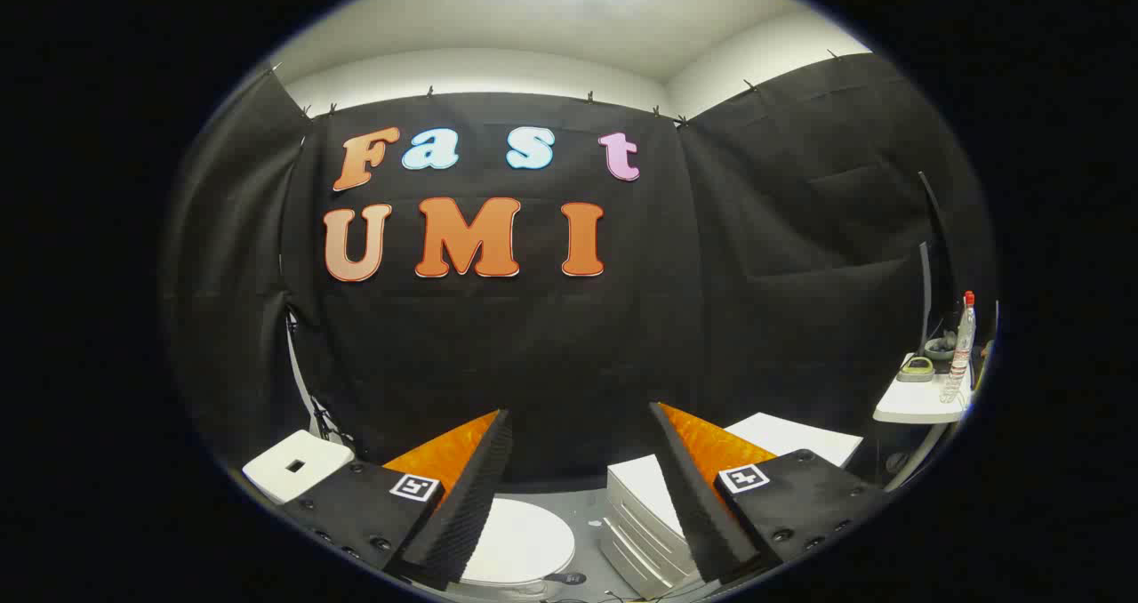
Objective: Open the toilet lid.
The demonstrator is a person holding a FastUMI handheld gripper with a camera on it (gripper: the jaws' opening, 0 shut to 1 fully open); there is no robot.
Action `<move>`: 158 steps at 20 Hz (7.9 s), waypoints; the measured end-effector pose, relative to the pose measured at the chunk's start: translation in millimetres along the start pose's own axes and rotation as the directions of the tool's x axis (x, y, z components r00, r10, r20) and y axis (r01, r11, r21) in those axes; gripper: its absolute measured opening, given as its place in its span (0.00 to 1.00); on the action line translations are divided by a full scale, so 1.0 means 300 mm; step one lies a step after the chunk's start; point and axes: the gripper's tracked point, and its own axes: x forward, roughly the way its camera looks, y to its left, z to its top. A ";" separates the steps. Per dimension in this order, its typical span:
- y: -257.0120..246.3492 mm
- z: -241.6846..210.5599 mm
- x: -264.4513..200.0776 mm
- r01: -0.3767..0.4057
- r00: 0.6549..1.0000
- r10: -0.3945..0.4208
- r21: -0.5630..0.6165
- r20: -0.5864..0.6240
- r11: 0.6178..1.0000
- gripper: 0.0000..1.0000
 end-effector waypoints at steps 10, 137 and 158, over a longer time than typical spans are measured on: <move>-0.002 -0.005 0.001 0.002 1.000 -0.002 -0.001 -0.005 1.000 0.98; 0.490 -0.800 0.225 -0.055 0.879 0.299 0.544 -0.371 0.837 0.10; 1.014 -0.502 0.113 -0.305 0.884 0.383 0.290 -0.269 0.907 0.10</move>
